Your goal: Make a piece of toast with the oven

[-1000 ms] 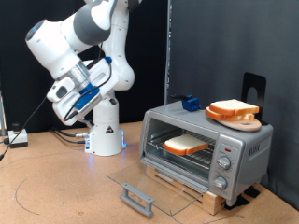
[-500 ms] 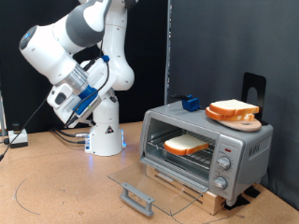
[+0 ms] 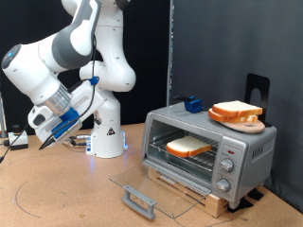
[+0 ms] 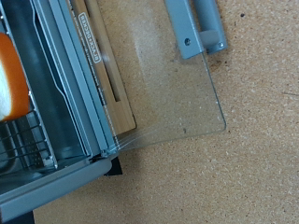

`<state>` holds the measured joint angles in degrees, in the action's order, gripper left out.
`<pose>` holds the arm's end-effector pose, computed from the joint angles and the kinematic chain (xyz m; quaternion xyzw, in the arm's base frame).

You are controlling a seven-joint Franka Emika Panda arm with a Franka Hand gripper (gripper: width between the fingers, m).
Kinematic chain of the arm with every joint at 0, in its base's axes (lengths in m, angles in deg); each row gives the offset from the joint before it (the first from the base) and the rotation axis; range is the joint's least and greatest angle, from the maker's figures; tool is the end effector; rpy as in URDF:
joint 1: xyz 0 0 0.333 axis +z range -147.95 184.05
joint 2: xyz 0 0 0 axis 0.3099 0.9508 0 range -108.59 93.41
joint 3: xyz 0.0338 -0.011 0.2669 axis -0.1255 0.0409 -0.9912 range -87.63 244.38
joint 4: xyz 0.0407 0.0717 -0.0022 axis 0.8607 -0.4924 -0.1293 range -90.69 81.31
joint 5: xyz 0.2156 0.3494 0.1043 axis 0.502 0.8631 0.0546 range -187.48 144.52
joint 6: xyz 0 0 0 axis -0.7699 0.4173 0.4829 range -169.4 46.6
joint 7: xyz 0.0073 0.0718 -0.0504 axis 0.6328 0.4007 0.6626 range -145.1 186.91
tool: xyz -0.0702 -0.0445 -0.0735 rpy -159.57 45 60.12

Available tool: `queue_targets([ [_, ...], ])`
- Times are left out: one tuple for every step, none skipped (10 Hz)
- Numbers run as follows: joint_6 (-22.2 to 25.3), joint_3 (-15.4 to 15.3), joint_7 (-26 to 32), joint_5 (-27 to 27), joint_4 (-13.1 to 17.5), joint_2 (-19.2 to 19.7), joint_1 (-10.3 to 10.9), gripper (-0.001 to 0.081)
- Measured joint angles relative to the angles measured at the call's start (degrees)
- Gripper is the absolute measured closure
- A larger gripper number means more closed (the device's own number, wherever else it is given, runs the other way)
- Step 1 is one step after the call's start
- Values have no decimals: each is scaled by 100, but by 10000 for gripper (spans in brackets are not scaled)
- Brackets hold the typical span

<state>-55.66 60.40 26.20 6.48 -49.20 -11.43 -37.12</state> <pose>0.3930 -0.2465 0.2648 -0.8742 0.3632 0.1547 0.2827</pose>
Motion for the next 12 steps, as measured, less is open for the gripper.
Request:
queue_targets([
  [366,21,401,13,15,0,-5,-1],
  [892,92,1018,28,32,5,-18,-1],
  [1200,175,1561,32,12,21,-51,-1],
  [1213,243,1880,32,-60,57,-74,-1],
  [909,273,2007,94,-198,99,-88,-1],
  [638,276,2060,186,-331,118,-89,-1],
  [689,274,2059,169,-318,118,-88,-1],
  [992,272,2218,33,-255,147,-87,-1],
  [1125,272,2427,28,-204,213,-87,-1],
  [1040,264,2581,33,-209,317,-87,-1],
  [826,234,2606,34,-228,462,-82,-1],
  [569,203,2604,37,-241,654,-59,-1],
])
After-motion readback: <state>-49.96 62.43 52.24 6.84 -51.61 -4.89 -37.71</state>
